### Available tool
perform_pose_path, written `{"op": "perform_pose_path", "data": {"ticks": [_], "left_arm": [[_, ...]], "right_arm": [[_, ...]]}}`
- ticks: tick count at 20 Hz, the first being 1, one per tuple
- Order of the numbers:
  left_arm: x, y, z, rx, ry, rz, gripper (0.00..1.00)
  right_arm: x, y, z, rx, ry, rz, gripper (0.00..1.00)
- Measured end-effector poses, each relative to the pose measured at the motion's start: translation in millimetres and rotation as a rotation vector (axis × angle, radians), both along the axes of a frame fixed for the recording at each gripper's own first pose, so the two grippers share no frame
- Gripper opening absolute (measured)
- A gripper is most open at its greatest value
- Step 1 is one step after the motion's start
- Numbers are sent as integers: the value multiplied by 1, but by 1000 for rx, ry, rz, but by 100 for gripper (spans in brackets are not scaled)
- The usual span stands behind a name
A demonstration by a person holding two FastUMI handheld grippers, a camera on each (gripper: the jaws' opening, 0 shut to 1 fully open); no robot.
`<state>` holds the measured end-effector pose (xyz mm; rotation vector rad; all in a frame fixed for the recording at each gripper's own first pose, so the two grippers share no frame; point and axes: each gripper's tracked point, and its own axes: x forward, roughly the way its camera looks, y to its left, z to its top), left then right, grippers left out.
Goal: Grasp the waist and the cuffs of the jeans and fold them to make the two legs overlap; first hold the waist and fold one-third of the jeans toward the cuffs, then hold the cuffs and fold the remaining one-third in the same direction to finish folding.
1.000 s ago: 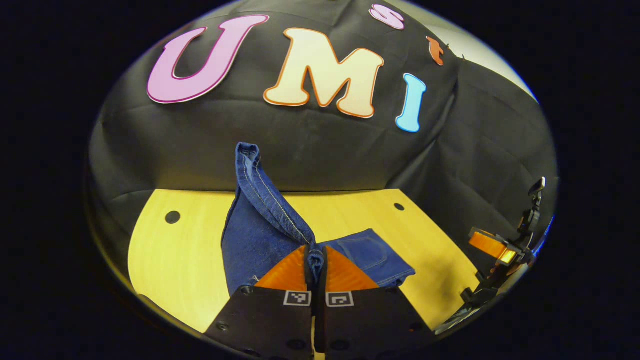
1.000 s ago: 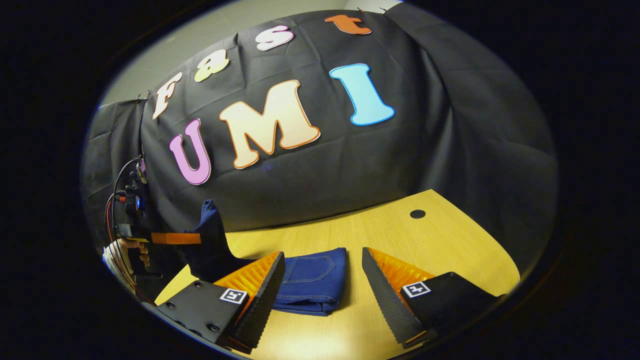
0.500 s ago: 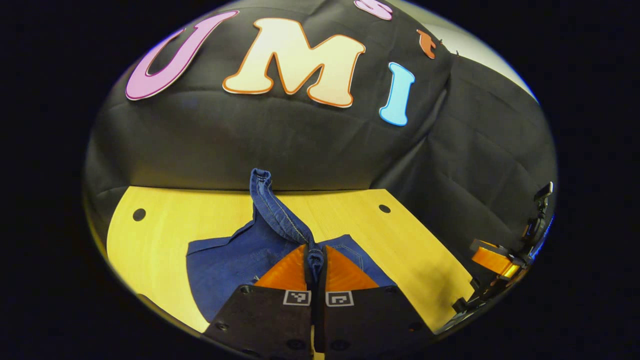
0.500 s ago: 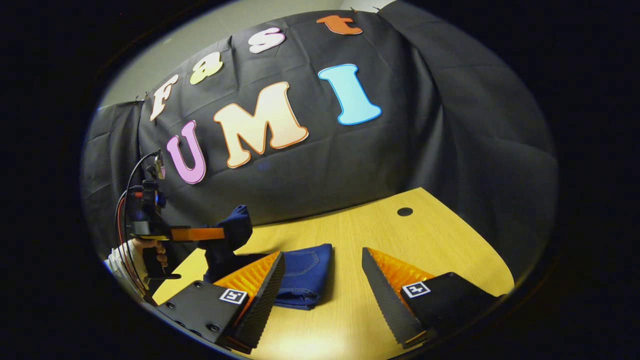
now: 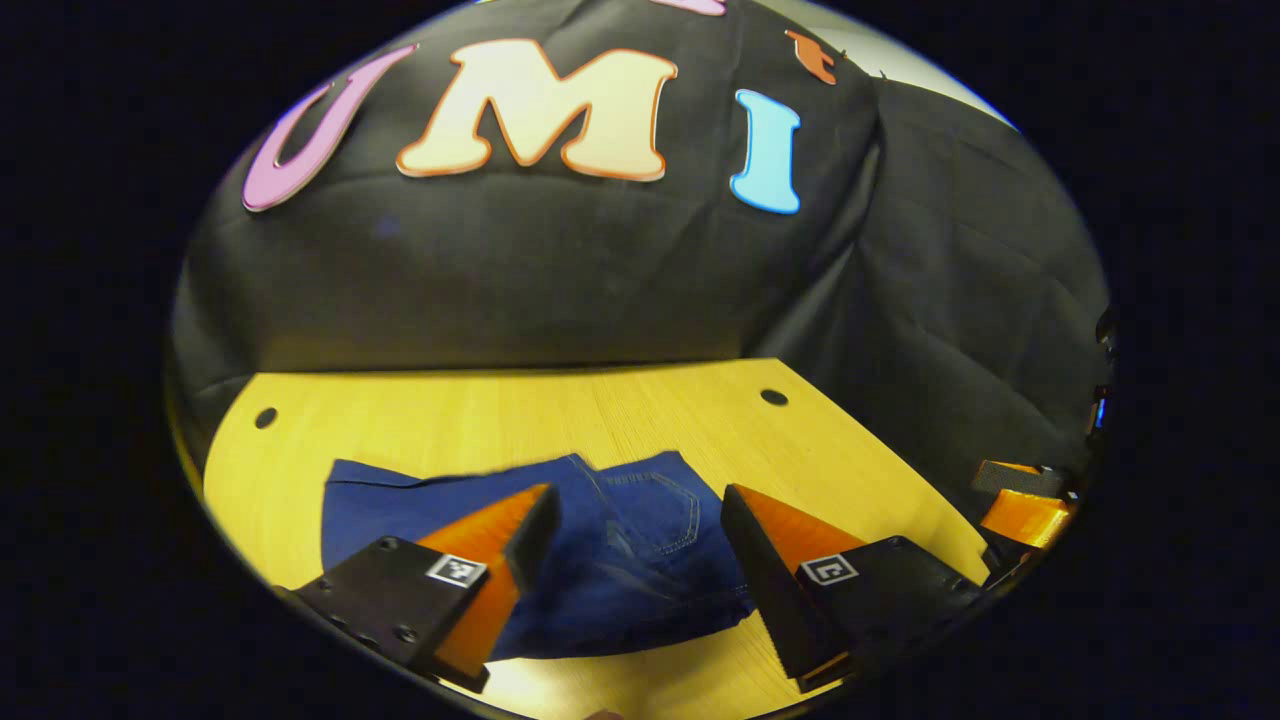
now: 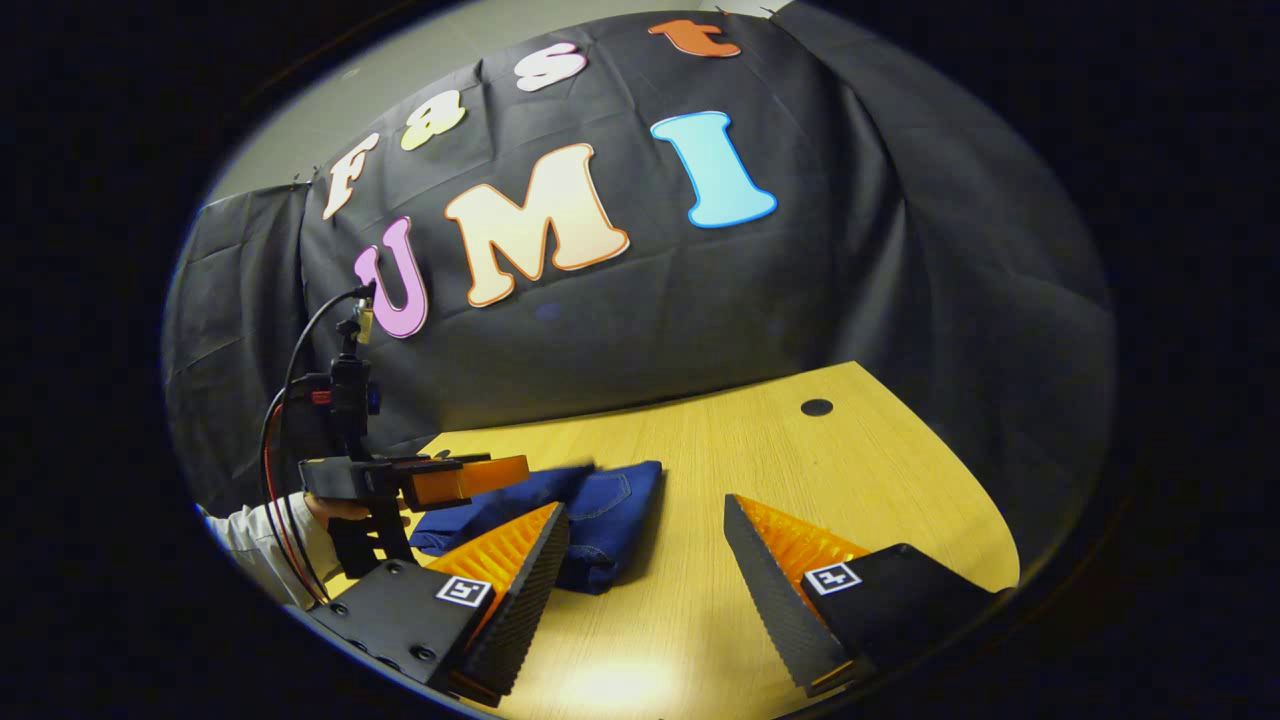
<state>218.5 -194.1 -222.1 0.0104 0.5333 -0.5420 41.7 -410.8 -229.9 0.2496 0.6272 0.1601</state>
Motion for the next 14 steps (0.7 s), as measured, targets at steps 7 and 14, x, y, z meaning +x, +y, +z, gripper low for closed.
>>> {"op": "perform_pose_path", "data": {"ticks": [7, 14], "left_arm": [[-57, 75, 74, 30, -248, 144, 95], [-128, 158, 120, -9, -317, 279, 94]], "right_arm": [[-11, 40, 73, -74, -224, -14, 97], [-41, 79, 147, -154, -405, -56, 97]]}}
